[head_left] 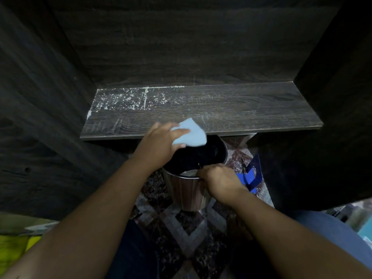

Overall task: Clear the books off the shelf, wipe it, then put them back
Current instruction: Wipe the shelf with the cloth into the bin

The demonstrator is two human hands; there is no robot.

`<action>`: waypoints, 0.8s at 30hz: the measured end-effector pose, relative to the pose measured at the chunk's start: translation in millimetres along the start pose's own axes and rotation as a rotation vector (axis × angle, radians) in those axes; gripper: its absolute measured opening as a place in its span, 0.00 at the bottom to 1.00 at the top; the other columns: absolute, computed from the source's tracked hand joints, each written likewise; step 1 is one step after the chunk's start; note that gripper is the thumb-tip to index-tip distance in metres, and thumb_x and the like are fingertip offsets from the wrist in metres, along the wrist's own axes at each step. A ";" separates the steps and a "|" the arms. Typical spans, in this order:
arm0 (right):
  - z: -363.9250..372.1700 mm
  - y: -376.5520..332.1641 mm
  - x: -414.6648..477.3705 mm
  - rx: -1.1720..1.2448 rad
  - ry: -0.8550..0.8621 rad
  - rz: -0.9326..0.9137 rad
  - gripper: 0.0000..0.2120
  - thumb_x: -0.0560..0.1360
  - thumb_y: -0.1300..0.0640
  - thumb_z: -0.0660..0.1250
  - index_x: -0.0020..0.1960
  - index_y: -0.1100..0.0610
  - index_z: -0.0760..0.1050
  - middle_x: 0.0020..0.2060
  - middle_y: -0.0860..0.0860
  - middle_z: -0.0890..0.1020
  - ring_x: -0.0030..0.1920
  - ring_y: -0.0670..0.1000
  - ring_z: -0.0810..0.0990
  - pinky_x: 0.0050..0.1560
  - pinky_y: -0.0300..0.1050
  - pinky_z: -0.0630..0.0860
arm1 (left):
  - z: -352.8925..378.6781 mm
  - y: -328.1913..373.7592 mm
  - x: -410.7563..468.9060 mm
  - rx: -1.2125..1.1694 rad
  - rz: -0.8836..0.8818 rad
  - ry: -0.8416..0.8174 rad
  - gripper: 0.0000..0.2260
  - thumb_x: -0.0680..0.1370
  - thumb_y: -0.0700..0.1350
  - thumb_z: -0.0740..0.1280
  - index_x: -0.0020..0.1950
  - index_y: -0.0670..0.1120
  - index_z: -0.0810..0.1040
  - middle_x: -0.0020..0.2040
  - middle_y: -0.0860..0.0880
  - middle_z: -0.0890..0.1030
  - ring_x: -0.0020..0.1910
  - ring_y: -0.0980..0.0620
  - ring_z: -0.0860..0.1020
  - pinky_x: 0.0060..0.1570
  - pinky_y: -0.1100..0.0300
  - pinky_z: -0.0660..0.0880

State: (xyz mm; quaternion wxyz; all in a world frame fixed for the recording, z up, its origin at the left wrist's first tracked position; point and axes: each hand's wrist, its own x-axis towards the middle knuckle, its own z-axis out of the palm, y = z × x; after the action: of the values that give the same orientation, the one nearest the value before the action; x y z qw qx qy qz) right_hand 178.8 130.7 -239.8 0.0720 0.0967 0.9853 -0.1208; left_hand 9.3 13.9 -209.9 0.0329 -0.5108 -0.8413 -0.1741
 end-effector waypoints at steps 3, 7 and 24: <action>1.4 1.2 1.7 0.021 0.012 -0.009 0.11 0.75 0.57 0.62 0.54 0.57 0.79 0.52 0.55 0.81 0.53 0.60 0.78 0.48 0.48 0.73 | 0.4 -8.9 1.4 -0.054 0.023 -0.053 0.20 0.78 0.50 0.68 0.69 0.56 0.73 0.67 0.48 0.74 0.61 0.43 0.70 0.62 0.52 0.65; 7.3 6.0 8.1 0.065 0.038 -0.028 0.10 0.73 0.56 0.64 0.50 0.58 0.79 0.47 0.56 0.81 0.49 0.61 0.79 0.46 0.51 0.75 | -17.4 -28.3 38.3 -0.083 0.048 0.150 0.18 0.77 0.49 0.67 0.68 0.50 0.76 0.63 0.45 0.77 0.58 0.41 0.72 0.60 0.50 0.67; 18.8 18.1 26.8 0.119 0.059 0.016 0.10 0.72 0.57 0.65 0.53 0.52 0.79 0.47 0.52 0.81 0.50 0.60 0.79 0.48 0.50 0.76 | -3.5 -85.6 144.2 0.677 0.263 0.275 0.05 0.73 0.41 0.67 0.47 0.44 0.78 0.50 0.44 0.78 0.48 0.42 0.74 0.43 0.51 0.66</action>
State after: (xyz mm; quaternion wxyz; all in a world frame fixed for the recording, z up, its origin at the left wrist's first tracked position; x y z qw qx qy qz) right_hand 158.7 147.8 -266.4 0.0379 0.1124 0.9773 -0.1755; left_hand -134.4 99.2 -195.1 0.3344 -0.5463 -0.7661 0.0523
